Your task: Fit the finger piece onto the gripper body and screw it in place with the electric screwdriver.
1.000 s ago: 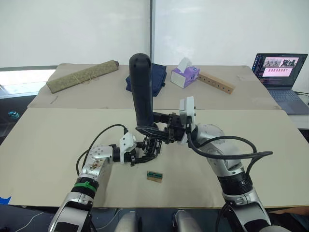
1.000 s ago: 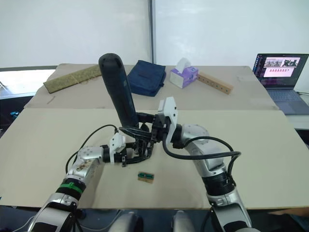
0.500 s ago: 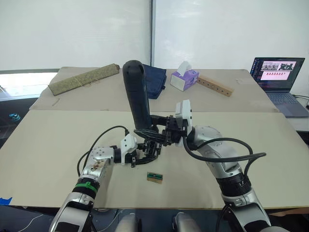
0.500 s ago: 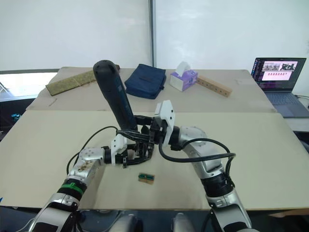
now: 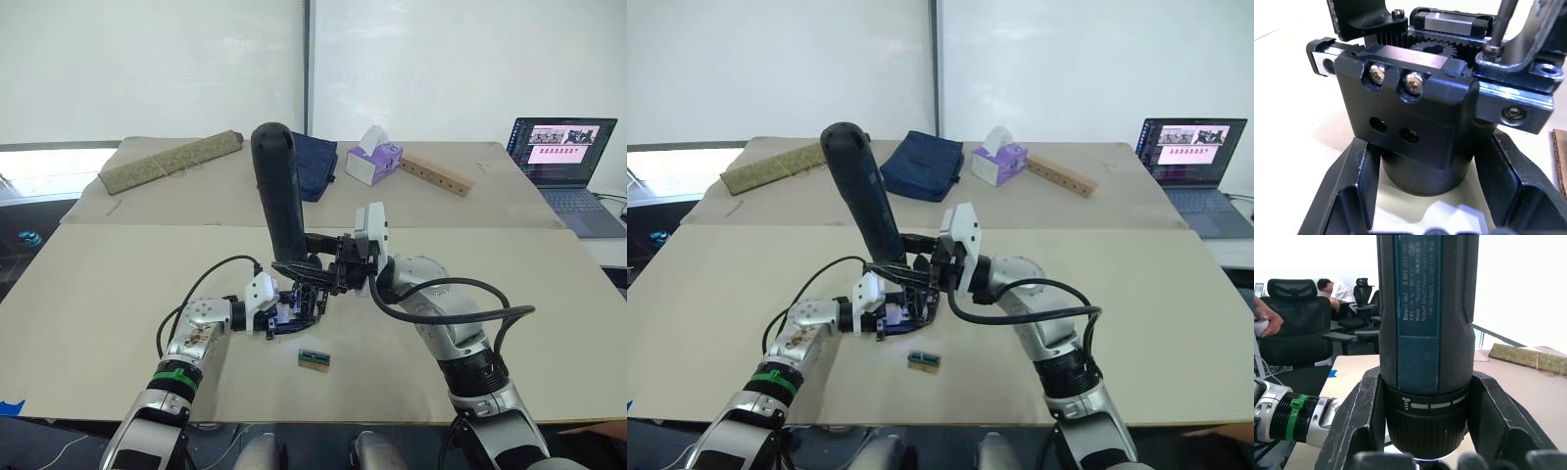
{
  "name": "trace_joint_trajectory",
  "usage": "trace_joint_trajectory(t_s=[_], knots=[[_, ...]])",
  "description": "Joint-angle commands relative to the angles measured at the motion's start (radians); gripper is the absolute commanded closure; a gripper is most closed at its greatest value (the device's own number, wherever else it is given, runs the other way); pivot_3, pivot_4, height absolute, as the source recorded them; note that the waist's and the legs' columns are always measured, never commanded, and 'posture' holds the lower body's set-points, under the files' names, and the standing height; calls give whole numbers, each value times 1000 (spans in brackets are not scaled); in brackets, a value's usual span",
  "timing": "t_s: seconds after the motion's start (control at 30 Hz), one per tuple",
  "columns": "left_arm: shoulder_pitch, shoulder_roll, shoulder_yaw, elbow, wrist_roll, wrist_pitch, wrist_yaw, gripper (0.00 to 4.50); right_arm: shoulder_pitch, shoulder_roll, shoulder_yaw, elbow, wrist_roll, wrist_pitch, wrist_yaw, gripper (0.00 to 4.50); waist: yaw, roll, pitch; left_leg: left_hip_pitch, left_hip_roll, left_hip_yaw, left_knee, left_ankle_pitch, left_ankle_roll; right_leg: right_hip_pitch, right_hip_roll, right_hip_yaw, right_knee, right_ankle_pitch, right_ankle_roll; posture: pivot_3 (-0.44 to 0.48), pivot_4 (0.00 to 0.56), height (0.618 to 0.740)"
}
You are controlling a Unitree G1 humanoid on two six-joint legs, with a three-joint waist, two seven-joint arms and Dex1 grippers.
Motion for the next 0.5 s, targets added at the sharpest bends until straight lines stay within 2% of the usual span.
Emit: trace_joint_trajectory(t_s=[0.03,0.27,0.5], knots=[[9,3,-21,-2,13,10,-12,2217,21,-24,22,64,-32,14,30,2602,0,0,0,0,0,0,0,0,0,0,0,0,0,0,0,0,150,740],[10,0,-27,-4,18,19,-10,2217,-14,-22,-10,16,14,27,55,2602,0,0,0,-1,1,0,-1,0,0,-1,0,0,-1,0,0,0,150,740],[12,7,-34,-3,39,29,13,2217,-106,-10,-130,-88,179,82,54,2602,2,0,1,-9,0,0,-1,0,0,-8,-1,0,0,0,0,0,150,740]])
